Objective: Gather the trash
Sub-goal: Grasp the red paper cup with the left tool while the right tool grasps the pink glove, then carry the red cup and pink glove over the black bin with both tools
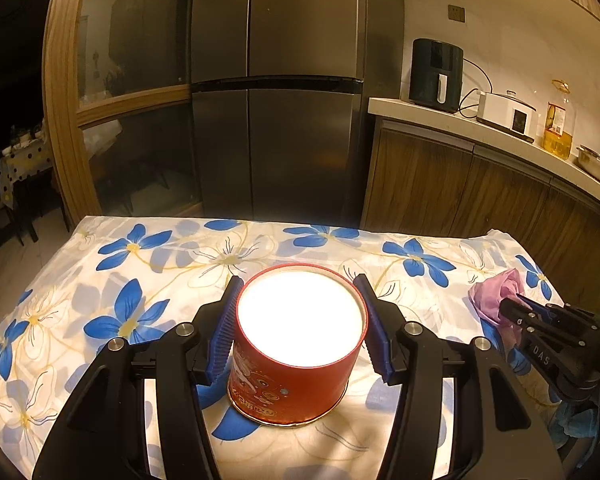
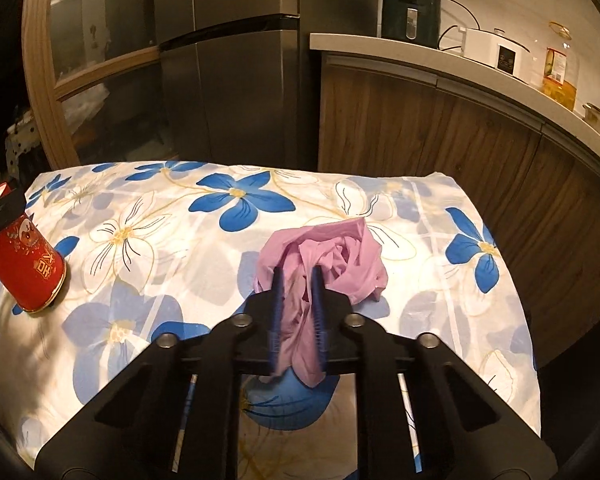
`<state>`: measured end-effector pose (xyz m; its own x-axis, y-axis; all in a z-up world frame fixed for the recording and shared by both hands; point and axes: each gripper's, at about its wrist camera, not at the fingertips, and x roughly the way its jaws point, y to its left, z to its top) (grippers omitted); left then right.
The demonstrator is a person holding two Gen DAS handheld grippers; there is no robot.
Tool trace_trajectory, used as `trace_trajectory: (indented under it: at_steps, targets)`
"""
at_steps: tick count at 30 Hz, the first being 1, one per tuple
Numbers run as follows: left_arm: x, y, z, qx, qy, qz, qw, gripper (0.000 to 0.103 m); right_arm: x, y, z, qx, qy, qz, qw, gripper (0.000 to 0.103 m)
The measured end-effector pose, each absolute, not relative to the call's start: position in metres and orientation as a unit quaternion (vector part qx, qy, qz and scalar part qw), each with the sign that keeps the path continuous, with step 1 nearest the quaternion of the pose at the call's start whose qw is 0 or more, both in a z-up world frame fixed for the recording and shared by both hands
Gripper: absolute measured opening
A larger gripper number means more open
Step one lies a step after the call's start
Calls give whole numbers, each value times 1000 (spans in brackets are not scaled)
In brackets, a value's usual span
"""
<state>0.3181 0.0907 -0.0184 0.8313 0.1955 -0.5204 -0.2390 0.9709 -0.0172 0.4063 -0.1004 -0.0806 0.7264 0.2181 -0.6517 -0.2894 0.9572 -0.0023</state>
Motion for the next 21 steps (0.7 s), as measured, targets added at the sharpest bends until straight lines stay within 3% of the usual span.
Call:
trace_trajectory:
  at_steps: [4,21]
  targets:
    - [317,90,-18,-41,270,114,955,54,402,-105,-74,-42,330,132,934,4]
    - [266,17,40,-8,218,45,975,54,299,-203,12,57,201,86,974,3]
